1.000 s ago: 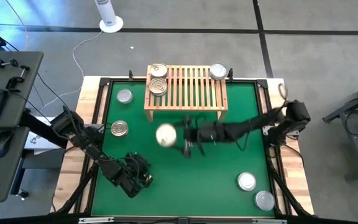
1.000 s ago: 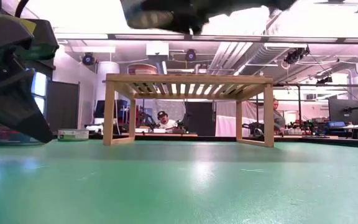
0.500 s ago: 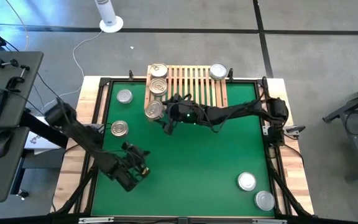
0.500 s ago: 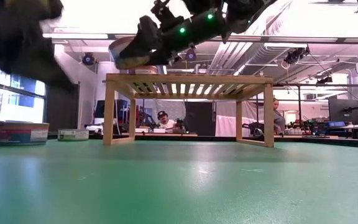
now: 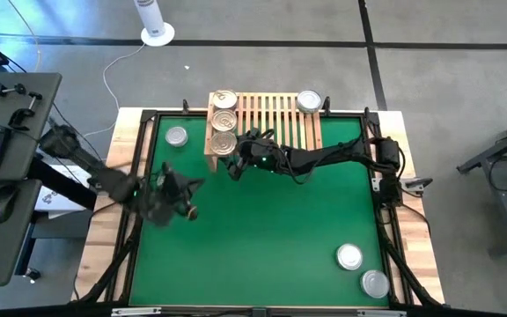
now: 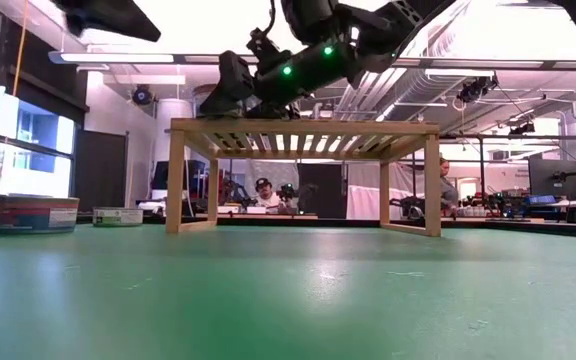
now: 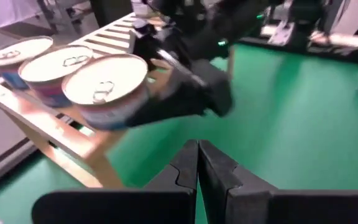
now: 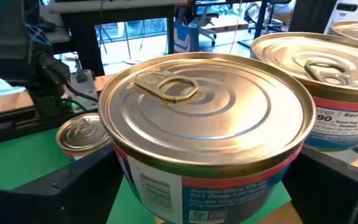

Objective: Stack canned seafood by type on shelf
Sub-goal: Put the bottom middle blue tuna can on the shelf aligned with the other blue tuna can

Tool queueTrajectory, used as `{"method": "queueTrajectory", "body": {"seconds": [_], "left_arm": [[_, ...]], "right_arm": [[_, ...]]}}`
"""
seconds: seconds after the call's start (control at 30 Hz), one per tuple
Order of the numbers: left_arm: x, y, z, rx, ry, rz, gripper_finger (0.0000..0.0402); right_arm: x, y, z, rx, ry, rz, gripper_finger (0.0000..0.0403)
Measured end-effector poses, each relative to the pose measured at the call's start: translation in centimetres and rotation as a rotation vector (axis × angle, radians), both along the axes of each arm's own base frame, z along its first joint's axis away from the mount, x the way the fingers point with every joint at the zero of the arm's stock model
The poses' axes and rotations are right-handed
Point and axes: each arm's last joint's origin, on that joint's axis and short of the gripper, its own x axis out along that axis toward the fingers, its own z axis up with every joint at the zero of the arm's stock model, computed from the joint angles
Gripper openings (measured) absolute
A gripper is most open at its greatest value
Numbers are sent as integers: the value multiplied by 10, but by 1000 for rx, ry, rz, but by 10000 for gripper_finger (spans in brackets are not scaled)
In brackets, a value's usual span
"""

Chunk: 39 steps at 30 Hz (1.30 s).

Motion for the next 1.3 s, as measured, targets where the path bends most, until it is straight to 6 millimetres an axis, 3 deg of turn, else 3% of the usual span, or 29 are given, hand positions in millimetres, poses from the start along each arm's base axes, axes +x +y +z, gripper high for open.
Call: {"method": "queueTrajectory", "body": {"seconds": [0.2,0.43,0.73,0.93,1.3], "left_arm": [[18,43,10,33,90,-52,0],[33,82,17,-6,70,-137,0],[42,125,4,-134,112,-129,0],[46,139,-3,-178,130,-117,0],[44,144,-5,-198,140,-95,0]], "right_arm": [[0,-1,-2,35,-5,6,391],[0,0,-3,42,12,17,392],[0,1,-5,34,30,40,392],[-2,2,-2,35,44,44,392],[-15,10,15,52,129,57,392]]}}
